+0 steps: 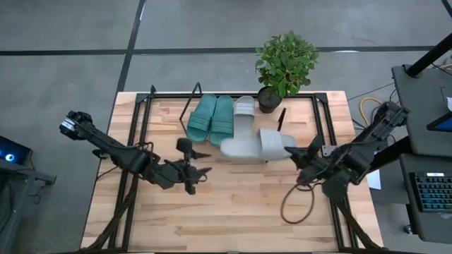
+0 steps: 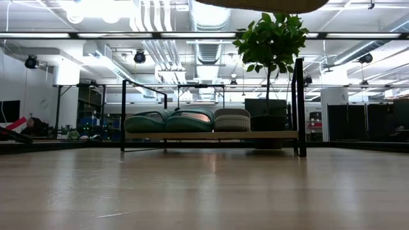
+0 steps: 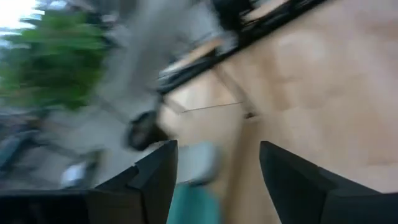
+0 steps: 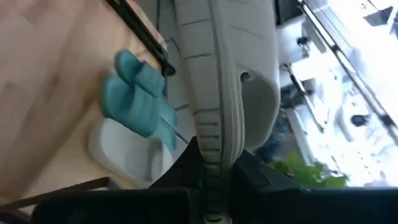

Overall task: Pick and place slides into the shelf
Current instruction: Put the gray slipper on the shelf

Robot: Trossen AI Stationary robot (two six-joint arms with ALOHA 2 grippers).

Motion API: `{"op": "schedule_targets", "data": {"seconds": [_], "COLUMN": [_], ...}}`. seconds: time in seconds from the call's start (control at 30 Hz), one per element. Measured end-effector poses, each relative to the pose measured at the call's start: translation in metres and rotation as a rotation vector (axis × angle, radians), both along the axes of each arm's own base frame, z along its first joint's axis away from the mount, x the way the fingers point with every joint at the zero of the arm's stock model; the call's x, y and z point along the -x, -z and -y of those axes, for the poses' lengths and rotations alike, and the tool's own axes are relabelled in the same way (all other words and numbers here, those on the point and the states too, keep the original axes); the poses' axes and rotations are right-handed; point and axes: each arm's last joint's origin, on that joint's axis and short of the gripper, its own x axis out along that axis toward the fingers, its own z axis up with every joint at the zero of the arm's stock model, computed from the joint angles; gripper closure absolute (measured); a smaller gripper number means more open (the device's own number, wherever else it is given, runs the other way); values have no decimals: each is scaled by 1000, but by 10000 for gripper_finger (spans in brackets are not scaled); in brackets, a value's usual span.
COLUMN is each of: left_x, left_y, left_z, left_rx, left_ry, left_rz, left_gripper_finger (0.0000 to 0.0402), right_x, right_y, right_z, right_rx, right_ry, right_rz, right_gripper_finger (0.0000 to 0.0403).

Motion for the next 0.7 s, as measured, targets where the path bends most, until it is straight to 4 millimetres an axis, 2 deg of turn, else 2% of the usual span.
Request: {"op": "schedule_targets", "data": {"seconds": [0.13, 0.3, 0.5, 0.7], "left_x": [-2, -24, -52, -67], "left_y": [-4, -1, 13, 26], "left_z": [5, 20, 36, 47], "left_rx": [-179, -359, -590, -686], "left_ry": [-106, -83, -105, -77], "left_rz": [45, 78, 76, 111], "left_gripper_finger": [190, 190, 189, 189], "right_x": [19, 33, 41, 46], "right_y": [1, 8, 11, 20], "right_z": [8, 9, 6, 1], "right_rx": [-86, -159, -211, -202], "right_ry": [-37, -101, -193, -238], "right_rz": [66, 130, 136, 114], "right_gripper_finger": [378, 379, 379, 379]}}
